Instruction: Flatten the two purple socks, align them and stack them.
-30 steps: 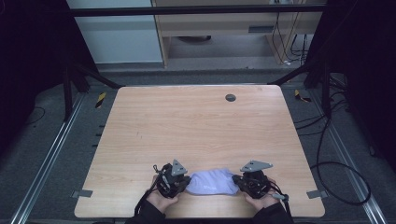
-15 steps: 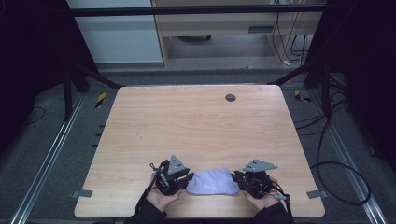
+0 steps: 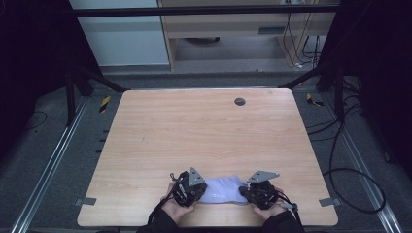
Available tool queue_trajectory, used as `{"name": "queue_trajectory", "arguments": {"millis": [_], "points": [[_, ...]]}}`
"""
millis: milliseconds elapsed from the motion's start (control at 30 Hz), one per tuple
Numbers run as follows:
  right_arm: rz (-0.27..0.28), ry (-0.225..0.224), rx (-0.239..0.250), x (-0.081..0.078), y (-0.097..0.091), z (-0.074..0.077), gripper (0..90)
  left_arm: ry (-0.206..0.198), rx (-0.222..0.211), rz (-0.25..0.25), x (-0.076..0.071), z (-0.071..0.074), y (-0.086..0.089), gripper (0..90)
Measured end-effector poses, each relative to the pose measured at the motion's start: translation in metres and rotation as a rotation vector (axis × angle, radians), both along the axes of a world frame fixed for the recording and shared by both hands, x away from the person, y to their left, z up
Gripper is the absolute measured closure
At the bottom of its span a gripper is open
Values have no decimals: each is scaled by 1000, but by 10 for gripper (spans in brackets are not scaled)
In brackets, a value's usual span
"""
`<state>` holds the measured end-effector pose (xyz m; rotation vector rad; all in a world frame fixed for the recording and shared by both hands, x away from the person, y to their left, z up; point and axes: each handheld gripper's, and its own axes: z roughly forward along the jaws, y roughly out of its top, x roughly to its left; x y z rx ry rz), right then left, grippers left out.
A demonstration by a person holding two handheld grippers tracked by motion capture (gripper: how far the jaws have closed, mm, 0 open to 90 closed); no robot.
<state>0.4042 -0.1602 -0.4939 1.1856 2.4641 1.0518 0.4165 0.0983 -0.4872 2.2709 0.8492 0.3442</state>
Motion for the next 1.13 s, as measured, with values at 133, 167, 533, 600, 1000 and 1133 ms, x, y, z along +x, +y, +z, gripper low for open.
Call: {"name": "queue_trajectory", "arguments": {"millis": [133, 167, 533, 600, 1000, 1133], "points": [[-20, -24, 34, 1, -6, 6, 852, -21, -46, 14, 0, 8, 5, 791], [-26, -39, 50, 2, -8, 8, 836, -35, -62, 22, 0, 11, 7, 766], [-226, -190, 88, 14, -52, 15, 415, -115, -148, 145, 17, 26, 55, 461], [-259, -186, 87, 19, -61, 14, 326, -134, -148, 169, 21, 26, 67, 417], [-345, -178, 44, 31, -100, 4, 200, -149, -107, 290, 37, 17, 136, 322], [-361, -180, 28, 33, -110, 2, 182, -146, -72, 321, 40, 12, 152, 305]]}}
